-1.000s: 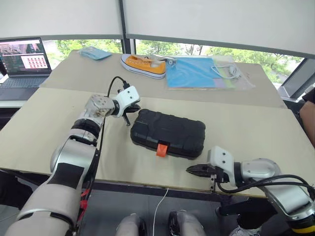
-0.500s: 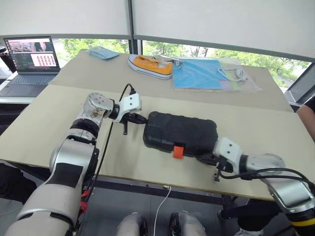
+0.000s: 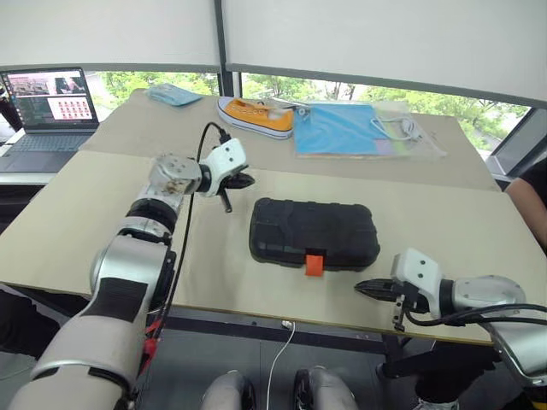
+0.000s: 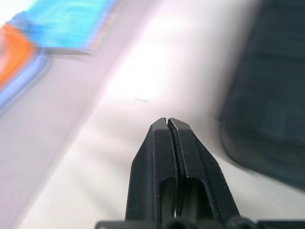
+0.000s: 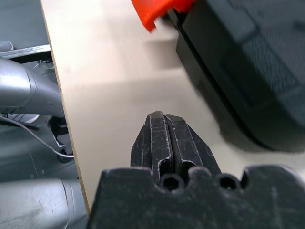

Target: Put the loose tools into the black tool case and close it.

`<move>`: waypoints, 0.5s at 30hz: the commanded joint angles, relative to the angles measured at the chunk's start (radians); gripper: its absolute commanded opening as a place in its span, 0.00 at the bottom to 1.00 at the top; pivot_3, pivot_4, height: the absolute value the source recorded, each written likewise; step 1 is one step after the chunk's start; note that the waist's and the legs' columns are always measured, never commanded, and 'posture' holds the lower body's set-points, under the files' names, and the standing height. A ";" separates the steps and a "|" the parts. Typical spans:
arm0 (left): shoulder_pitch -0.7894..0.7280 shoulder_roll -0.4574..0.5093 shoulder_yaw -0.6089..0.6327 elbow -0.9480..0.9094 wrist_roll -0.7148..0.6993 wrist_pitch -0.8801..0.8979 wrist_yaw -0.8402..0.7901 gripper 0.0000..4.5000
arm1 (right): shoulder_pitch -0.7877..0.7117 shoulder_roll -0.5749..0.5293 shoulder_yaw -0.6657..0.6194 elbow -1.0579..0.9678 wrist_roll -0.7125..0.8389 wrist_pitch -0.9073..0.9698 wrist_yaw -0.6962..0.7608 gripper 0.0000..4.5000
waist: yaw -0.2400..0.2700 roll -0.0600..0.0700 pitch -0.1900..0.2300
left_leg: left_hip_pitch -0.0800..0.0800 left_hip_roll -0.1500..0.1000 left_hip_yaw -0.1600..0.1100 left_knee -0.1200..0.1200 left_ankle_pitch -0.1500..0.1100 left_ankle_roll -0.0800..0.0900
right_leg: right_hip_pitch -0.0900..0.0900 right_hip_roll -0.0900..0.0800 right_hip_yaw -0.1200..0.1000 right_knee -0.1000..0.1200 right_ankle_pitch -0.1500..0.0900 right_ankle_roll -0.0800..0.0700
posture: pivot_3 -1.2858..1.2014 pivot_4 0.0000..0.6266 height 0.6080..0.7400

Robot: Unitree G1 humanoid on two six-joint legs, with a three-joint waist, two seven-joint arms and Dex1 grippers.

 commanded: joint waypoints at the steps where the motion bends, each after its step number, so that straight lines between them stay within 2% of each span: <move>1: 0.007 -0.042 -0.019 0.006 0.033 0.006 0.057 0.02 | -0.020 0.010 -0.010 -0.029 -0.001 -0.006 -0.020 0.00 | 0.000 0.000 0.000 | 0.000 0.000 0.000 0.000 0.000 0.000 | 0.000 0.000 0.000 0.000 0.000 0.000 | 0.52 0.24 0.84; 5: 0.036 -0.063 -0.050 0.005 0.063 -0.019 0.011 0.02 | -0.041 0.028 0.003 0.016 -0.058 -0.036 -0.066 0.00 | -0.002 0.000 0.000 | 0.000 0.000 0.001 0.000 0.000 0.000 | -0.001 0.001 0.000 0.000 0.000 0.000 | 0.52 0.24 0.84; 7: 0.048 -0.058 -0.051 0.002 0.058 -0.035 -0.076 0.02 | -0.046 0.033 0.004 0.032 -0.071 -0.042 -0.076 0.00 | -0.001 0.000 0.000 | 0.000 0.000 0.001 0.000 0.000 0.000 | 0.000 0.001 0.000 0.000 0.000 0.000 | 0.52 0.24 0.84; 15: 0.091 0.000 -0.001 -0.071 -0.084 0.012 -0.655 0.02 | -0.039 0.018 -0.040 0.102 -0.132 -0.083 -0.110 0.00 | -0.002 0.000 0.000 | 0.000 0.000 0.002 0.000 0.000 -0.001 | -0.001 0.000 0.000 0.000 0.000 0.000 | 0.52 0.24 0.84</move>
